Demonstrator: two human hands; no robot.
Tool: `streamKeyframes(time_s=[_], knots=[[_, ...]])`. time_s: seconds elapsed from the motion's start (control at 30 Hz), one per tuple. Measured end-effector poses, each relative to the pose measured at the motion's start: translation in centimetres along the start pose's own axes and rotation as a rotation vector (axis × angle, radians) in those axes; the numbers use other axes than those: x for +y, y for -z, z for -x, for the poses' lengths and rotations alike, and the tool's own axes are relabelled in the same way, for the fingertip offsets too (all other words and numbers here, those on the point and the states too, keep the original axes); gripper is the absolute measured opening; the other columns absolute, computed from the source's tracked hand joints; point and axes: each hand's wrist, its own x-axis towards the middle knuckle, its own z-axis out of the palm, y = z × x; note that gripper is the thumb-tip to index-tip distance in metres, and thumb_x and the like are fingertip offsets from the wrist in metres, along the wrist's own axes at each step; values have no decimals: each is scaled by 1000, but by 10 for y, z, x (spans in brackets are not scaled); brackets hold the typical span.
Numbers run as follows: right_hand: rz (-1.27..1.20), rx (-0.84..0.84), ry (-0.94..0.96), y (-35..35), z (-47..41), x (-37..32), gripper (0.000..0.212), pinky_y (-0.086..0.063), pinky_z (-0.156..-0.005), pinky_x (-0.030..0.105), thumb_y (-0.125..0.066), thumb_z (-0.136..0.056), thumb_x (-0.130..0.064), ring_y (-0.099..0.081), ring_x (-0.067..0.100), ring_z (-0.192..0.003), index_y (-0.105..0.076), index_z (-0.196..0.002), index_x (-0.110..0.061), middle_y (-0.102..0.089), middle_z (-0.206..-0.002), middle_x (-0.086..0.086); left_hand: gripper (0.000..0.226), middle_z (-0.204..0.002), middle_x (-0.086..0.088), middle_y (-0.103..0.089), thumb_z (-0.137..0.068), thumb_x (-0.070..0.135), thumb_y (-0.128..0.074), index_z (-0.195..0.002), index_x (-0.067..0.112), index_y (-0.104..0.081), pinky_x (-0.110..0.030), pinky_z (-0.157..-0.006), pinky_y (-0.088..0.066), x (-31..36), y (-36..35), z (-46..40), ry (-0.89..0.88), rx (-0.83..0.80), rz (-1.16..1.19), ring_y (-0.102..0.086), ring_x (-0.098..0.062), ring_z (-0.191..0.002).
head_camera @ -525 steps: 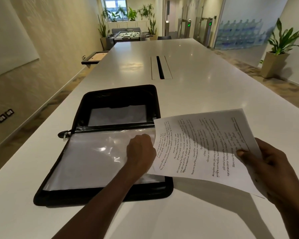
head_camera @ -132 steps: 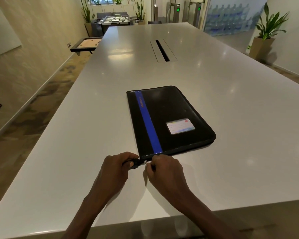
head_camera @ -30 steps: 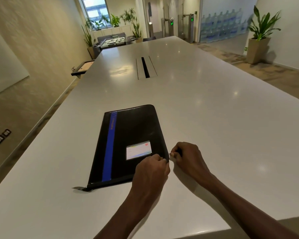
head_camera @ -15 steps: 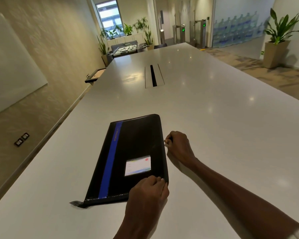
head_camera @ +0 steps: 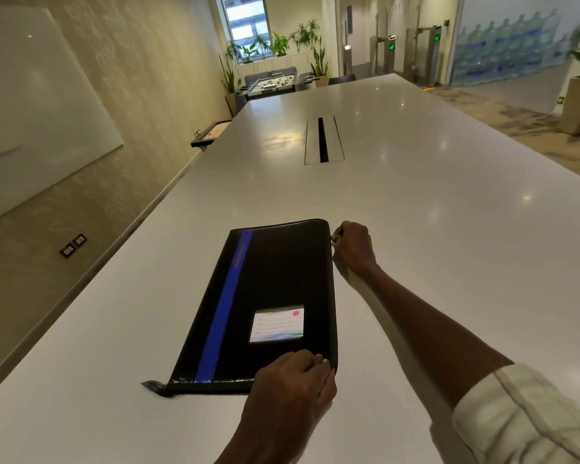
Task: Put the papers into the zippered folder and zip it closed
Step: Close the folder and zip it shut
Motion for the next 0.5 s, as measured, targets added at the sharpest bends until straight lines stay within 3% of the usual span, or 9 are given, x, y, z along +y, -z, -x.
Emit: streamKeyframes(time_s=[0.3, 0.43, 0.5], knots=[[29, 19, -24, -8, -30, -6, 15, -56, -76, 43, -56, -82, -4, -66, 37, -90, -70, -86, -1, -72, -95, 18, 21, -65, -1, -65, -85, 24, -66, -69, 12, -72, -29, -48, -51, -10, -1, -2, -56, 3, 6, -62, -16, -57], [34, 21, -49, -12, -36, -3, 14, -51, -72, 34, -58, -83, -4, -66, 35, -89, -71, -86, -2, -72, -94, 17, 21, -68, 1, -66, -85, 27, -65, -70, 15, -72, -30, -51, -52, -13, -3, -3, -45, -86, 2, -62, -15, -59], [15, 3, -69, -13, -41, -1, 11, -44, -70, 29, -61, -84, -5, -67, 33, -91, -73, -86, -4, -73, -94, 16, 26, -71, 4, -68, -84, 39, -63, -72, 18, -73, -29, -55, -53, -13, -2, -8, -2, -133, 24, -63, -13, -63]])
